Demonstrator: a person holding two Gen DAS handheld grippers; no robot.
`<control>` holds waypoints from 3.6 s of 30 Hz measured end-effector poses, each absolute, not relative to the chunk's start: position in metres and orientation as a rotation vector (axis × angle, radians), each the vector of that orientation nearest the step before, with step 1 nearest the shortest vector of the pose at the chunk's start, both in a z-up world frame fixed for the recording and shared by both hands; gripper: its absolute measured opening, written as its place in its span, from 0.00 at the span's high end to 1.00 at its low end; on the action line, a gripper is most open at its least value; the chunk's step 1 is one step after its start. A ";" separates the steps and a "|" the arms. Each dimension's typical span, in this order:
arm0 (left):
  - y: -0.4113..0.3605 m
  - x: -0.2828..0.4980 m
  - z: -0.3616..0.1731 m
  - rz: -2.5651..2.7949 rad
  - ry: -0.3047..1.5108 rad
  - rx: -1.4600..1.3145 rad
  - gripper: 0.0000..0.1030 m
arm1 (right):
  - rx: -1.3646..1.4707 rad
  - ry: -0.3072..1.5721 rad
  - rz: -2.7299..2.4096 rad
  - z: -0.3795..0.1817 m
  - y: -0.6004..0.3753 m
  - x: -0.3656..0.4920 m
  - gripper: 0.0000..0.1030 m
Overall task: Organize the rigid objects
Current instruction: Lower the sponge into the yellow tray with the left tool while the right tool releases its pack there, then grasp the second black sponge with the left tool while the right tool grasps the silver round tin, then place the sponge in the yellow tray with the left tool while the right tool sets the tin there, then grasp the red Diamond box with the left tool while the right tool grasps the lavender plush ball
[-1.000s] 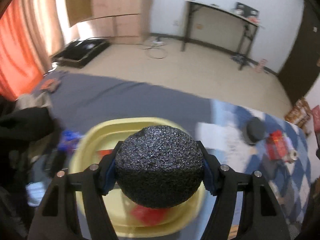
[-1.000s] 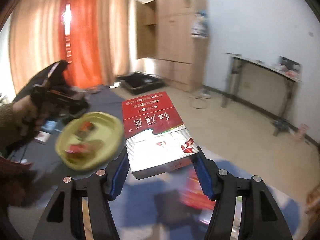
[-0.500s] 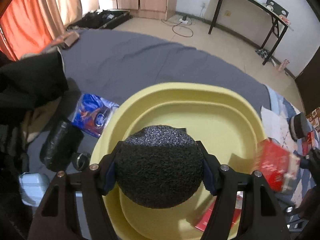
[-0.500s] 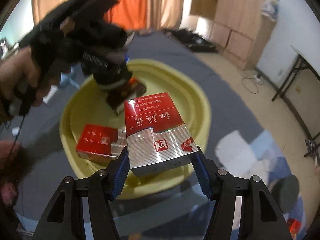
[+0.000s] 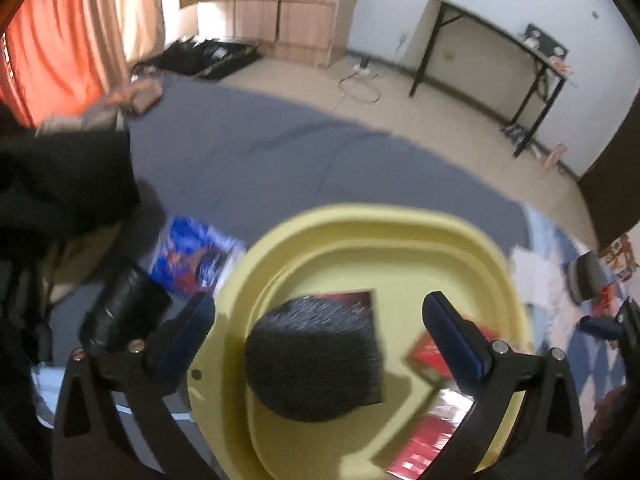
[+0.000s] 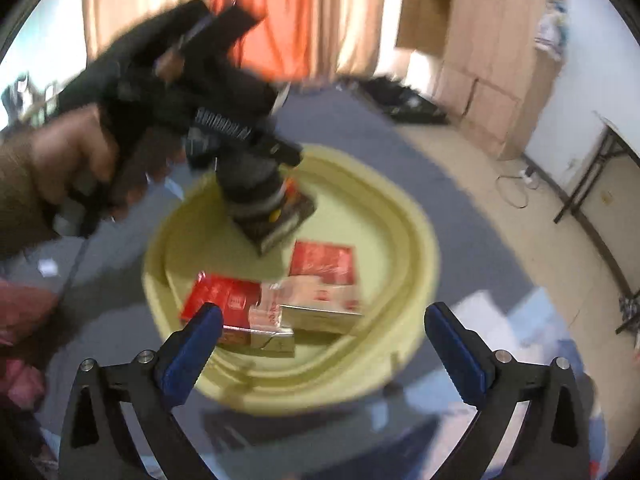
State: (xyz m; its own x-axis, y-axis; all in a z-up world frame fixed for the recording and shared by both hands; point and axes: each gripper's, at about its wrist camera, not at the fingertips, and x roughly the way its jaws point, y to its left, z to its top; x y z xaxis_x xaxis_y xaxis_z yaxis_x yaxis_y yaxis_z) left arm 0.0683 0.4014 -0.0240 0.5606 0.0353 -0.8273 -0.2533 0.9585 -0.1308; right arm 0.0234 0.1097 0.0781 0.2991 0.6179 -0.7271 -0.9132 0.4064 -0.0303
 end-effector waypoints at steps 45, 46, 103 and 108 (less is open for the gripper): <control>0.036 0.205 -0.077 -0.063 1.090 -0.012 0.33 | -0.297 0.775 0.536 -0.043 -0.257 0.092 0.51; 0.036 0.203 -0.074 -0.073 1.087 -0.015 0.33 | -0.295 0.775 0.541 -0.042 -0.257 0.091 0.52; 0.171 0.089 0.023 -0.180 1.011 -0.225 0.00 | -0.224 0.657 0.567 0.066 -0.110 0.081 0.00; 0.047 0.140 0.001 -0.238 1.142 -0.209 0.00 | -0.046 0.834 0.411 0.020 -0.219 0.098 0.00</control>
